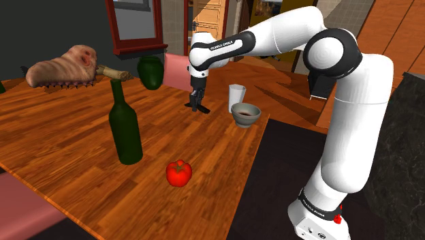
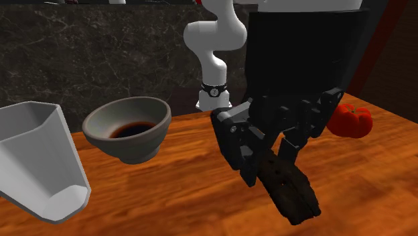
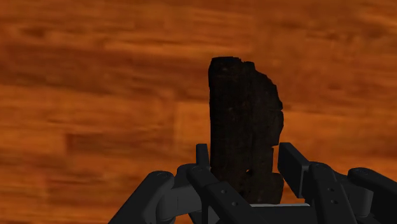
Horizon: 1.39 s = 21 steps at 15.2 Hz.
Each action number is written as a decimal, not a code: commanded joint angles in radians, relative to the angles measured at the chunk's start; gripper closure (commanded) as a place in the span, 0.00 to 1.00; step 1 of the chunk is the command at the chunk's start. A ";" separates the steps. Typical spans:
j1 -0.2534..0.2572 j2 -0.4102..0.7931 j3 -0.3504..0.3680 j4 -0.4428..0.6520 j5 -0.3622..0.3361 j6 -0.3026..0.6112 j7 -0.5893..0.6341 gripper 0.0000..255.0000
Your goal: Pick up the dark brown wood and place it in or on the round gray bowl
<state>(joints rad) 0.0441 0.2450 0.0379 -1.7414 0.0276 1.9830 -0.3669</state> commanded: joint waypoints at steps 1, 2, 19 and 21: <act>-0.001 -0.009 -0.001 0.015 0.000 -0.025 -0.001 1.00; -0.001 -0.012 -0.001 0.025 0.000 -0.037 -0.001 1.00; -0.088 -0.215 -0.066 -0.121 0.008 -0.100 -0.152 1.00; -0.109 -0.254 -0.086 -0.166 0.007 -0.095 -0.193 1.00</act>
<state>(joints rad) -0.0560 0.0092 -0.0397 -1.8896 0.0350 1.8890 -0.5423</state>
